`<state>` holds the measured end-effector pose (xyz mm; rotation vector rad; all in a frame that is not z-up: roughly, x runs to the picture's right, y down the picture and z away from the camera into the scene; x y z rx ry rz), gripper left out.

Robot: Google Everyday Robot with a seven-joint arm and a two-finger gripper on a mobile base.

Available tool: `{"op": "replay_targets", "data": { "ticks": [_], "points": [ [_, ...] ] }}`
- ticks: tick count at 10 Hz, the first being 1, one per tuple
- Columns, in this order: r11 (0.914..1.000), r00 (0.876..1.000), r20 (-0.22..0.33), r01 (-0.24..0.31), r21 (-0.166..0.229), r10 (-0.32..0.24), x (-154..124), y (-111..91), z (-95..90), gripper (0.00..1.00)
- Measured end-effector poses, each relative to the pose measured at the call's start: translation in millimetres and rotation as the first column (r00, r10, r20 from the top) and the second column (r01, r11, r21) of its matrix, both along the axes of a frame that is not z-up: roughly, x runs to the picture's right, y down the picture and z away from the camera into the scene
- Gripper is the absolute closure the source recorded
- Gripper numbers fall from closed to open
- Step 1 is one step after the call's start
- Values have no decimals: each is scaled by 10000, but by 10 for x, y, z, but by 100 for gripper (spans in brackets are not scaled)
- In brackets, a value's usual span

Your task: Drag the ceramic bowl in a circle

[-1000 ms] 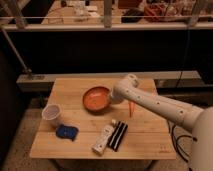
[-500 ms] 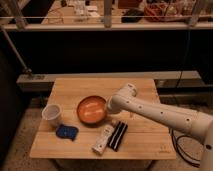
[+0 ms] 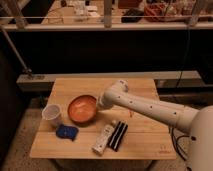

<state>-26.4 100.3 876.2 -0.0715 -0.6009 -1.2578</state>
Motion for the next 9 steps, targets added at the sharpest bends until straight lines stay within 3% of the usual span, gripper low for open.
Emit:
{"op": "replay_targets", "data": {
  "ticks": [2, 5, 7, 9],
  "points": [
    [9987, 9983, 281, -517, -7, 517, 13, -299, 224, 93],
    [9934, 9930, -276, -1145, -6, 1144, 205, -523, 470, 93],
    [9877, 9834, -922, -1566, 1, 1560, 525, -488, 464, 93],
    [9802, 9682, -1565, -1982, -35, 1952, 868, -309, 335, 93]
  ]
}}
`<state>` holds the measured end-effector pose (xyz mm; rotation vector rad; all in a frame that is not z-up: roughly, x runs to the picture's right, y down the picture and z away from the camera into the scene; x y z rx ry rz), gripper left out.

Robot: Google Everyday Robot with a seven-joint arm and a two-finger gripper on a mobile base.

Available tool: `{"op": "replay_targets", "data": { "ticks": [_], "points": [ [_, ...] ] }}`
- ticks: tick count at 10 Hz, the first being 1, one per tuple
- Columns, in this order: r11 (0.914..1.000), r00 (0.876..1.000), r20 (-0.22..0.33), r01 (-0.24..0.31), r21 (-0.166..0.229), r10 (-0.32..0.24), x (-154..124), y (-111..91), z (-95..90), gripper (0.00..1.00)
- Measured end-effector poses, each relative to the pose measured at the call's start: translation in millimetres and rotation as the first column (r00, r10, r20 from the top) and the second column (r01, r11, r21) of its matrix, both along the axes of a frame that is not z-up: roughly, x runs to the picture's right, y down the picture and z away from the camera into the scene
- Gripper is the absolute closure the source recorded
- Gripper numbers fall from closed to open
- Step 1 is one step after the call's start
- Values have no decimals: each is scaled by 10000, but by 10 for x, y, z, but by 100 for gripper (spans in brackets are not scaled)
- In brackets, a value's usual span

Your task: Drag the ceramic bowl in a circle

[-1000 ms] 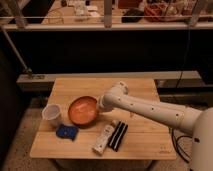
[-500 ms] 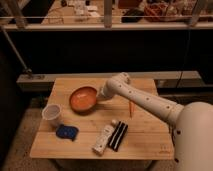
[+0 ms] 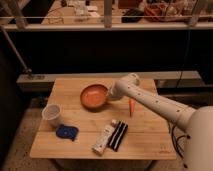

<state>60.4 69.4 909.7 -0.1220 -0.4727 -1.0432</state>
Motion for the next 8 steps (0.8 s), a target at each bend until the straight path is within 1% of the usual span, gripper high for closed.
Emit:
{"op": "replay_targets", "data": {
  "ticks": [2, 4, 5, 6, 8],
  "points": [
    [9993, 9978, -577, -342, -162, 333, 280, 232, -176, 93],
    [9993, 9984, -474, -324, -180, 315, 310, 402, -308, 93],
    [9999, 9997, -264, -13, -137, 9, 300, 517, -391, 93],
    [9990, 9989, 80, 452, -19, -452, 186, 580, -451, 93],
    [9926, 9898, 757, 1195, 197, -1206, -68, 646, -511, 93]
  ]
}}
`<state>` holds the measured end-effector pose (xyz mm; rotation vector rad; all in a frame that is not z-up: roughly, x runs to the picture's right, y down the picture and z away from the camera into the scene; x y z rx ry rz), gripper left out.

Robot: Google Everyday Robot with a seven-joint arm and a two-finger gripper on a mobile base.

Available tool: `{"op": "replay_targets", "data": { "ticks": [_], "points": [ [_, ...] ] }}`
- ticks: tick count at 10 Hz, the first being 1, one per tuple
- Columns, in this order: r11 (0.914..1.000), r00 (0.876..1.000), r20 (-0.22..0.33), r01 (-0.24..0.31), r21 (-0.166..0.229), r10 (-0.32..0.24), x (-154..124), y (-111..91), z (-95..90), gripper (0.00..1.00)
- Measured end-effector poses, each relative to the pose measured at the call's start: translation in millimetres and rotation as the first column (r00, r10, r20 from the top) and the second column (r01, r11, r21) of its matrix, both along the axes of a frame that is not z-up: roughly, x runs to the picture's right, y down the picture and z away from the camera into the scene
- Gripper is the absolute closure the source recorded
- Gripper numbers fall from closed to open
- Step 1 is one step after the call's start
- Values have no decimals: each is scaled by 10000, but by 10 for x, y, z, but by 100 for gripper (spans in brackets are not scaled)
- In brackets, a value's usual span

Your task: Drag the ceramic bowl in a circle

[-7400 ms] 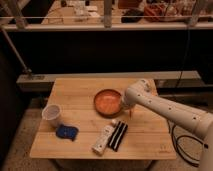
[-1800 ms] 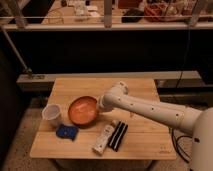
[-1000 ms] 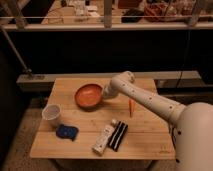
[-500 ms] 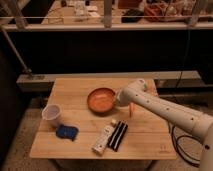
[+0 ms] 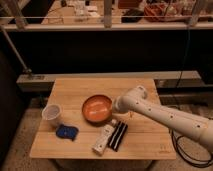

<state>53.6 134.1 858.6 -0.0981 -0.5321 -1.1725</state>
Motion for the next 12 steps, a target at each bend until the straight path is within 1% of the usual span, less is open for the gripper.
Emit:
{"op": "replay_targets", "data": {
  "ticks": [1, 2, 3, 4, 6, 7, 8, 10, 11, 12],
  "points": [
    [9987, 9974, 508, 505, 84, -509, -212, 53, -42, 93],
    [9963, 9929, 817, 855, 131, -862, -364, 76, -42, 93],
    [9940, 9893, 974, 1077, 174, -1089, -468, 69, -31, 93],
    [9897, 9836, 1102, 1403, 274, -1425, -622, 8, 11, 93],
    [9843, 9784, 1099, 1716, 422, -1753, -792, -194, 142, 93],
    [9833, 9777, 1072, 1764, 448, -1803, -856, -340, 235, 93],
    [9847, 9803, 970, 1681, 460, -1719, -866, -509, 344, 93],
    [9909, 9890, 702, 1273, 442, -1301, -786, -718, 472, 93],
    [9946, 9939, 488, 974, 369, -991, -690, -746, 506, 93],
    [9976, 9977, 192, 639, 284, -644, -532, -747, 529, 93]
  ]
}}
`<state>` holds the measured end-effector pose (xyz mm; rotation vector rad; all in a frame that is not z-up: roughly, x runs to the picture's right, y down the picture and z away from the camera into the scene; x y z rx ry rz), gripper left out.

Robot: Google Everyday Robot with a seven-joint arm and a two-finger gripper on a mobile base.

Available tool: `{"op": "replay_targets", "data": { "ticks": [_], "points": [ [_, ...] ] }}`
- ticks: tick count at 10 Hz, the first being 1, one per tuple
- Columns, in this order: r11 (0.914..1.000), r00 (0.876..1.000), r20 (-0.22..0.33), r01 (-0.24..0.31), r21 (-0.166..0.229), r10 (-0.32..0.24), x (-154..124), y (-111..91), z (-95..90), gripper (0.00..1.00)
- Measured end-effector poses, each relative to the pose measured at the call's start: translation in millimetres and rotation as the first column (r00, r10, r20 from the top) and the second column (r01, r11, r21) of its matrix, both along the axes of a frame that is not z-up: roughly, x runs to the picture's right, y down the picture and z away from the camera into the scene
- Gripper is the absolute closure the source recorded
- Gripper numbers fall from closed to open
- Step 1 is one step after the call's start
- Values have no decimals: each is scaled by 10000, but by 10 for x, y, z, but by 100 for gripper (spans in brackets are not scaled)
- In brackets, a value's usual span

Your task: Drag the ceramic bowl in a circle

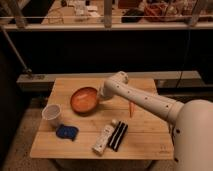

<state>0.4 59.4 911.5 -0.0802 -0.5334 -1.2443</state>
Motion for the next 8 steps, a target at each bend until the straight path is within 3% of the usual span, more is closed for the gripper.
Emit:
{"op": "replay_targets", "data": {
  "ticks": [2, 5, 8],
  "points": [
    [9971, 9951, -652, -758, -120, 749, 400, 57, -2, 93],
    [9865, 9760, -1510, -1622, -222, 1571, 906, 267, -130, 93],
    [9892, 9776, -1605, -1428, -323, 1359, 988, 513, -281, 93]
  ]
}}
